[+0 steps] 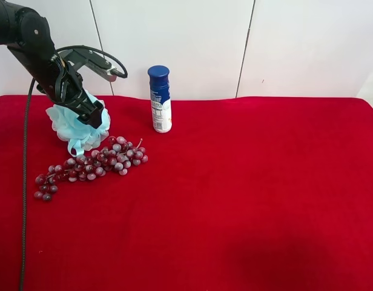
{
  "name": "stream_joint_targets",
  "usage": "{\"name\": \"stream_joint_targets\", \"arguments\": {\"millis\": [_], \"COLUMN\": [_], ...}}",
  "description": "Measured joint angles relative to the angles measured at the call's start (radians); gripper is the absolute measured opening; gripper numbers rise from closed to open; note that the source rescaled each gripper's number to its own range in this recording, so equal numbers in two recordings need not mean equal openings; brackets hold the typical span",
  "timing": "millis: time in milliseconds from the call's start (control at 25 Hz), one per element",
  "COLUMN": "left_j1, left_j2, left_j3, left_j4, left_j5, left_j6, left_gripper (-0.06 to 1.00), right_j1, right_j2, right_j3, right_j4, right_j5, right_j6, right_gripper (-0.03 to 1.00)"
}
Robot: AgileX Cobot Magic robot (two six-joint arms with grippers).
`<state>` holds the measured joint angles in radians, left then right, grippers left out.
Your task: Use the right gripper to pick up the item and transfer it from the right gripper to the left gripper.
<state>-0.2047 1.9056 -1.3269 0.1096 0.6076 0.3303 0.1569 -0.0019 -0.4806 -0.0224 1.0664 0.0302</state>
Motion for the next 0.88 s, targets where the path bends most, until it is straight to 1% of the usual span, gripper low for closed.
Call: {"name": "stream_joint_targets", "arguments": {"millis": [80,240,360,400,480,600,720,880], "left_j1": [0.000,0.000,0.000,0.000,0.000,0.000,0.002,0.002], "left_j2": [0.000,0.000,-0.007,-0.027,-0.064,-0.140,-0.235,-0.373], "left_j3": [0.000,0.000,0.000,0.000,0.000,-0.001,-0.003,0.000], "left_j4": [0.000,0.000,0.000,0.004,0.004,0.002,-0.008,-0.024], "left_j5": [-0.005,0.028,0.111,0.169,0.214,0.285,0.372,0.472], "left_j6": [0.000,0.000,0.000,0.000,-0.008,-0.061,-0.140,-0.203], "left_gripper": [1.00,1.00,1.00,1.00,1.00,1.00,1.00,1.00], "right_j1": [0.000,0.000,0.000,0.000,0.000,0.000,0.000,0.000], "right_j2": [0.000,0.000,0.000,0.000,0.000,0.000,0.000,0.000], "right_j3": [0.000,0.000,0.000,0.000,0.000,0.000,0.000,0.000], "right_j4": [0.000,0.000,0.000,0.000,0.000,0.000,0.000,0.000], "right_j5": [0.000,0.000,0.000,0.000,0.000,0.000,0.000,0.000], "right_j6": [0.000,0.000,0.000,0.000,0.000,0.000,0.000,0.000], "right_gripper": [1.00,1.00,1.00,1.00,1.00,1.00,1.00,1.00]}}
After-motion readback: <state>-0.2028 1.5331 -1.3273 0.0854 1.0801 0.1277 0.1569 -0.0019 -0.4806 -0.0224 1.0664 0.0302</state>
